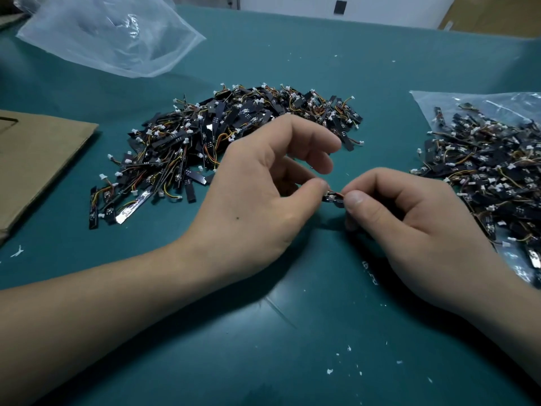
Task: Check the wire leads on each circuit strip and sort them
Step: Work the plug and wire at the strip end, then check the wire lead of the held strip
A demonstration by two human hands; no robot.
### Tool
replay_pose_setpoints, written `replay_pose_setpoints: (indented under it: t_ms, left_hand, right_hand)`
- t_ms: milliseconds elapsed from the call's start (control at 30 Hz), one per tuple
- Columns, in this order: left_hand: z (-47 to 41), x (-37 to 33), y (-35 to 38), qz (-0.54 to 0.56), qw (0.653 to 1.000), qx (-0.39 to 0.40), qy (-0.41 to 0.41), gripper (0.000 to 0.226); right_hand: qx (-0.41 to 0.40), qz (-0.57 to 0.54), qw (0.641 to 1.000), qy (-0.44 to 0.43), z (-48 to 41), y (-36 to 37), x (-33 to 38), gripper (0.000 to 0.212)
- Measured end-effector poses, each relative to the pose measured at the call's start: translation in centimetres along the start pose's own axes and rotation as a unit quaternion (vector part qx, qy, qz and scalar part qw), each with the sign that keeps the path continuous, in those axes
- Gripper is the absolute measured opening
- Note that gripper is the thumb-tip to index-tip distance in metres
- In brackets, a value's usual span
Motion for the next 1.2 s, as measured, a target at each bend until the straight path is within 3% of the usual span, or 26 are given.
replay_pose_setpoints:
  t_ms: [133,333,500,567,700,867,1200]
  left_hand:
    - [0.1,-0.3,0.0,-0.004,1.0,-0.002,0.014,0.042]
    - [0.2,-0.7,0.1,-0.005,0.999,-0.005,0.031,0.041]
    - [-0.1,-0.4,-0.1,-0.007,0.999,-0.011,-0.039,0.012]
    - [-0.2,-0.4,0.1,-0.015,0.998,0.016,-0.062,0.017]
    - [0.3,-0.8,1.0,-0.081,0.991,0.097,-0.05,0.015]
    - [0.2,-0.8,0.7,-0.058,0.994,0.076,-0.056,0.014]
    - [0.3,-0.8,0.7,-0.062,0.993,0.082,-0.052,0.017]
  right_hand:
    - [0.005,0.002,1.0,-0.01,0.0,0.0,0.1,0.016]
    - [0.073,0.021,0.996,-0.047,0.3,0.4,0.7,0.012]
    - [-0.012,-0.097,0.995,-0.001,-0.3,-0.4,-0.1,0.016]
    - [-0.034,-0.121,0.992,0.012,-0.4,-0.6,-0.4,0.015]
    - [-0.018,-0.107,0.994,-0.006,-0.1,-0.4,-0.2,0.021]
    - [-0.019,-0.145,0.989,0.012,-0.1,-0.4,-0.2,0.026]
    - [0.007,-0.108,0.994,0.009,0.0,-0.2,0.2,0.029]
Point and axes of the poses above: each hand's wrist, its own z-axis away from the middle knuckle, its own y-axis out of the palm, x = y × z, the point moved 4 cm from there along -z, towards the middle knuckle, and after that the axes turned 5 degrees about -x, right-handed, at the moved point
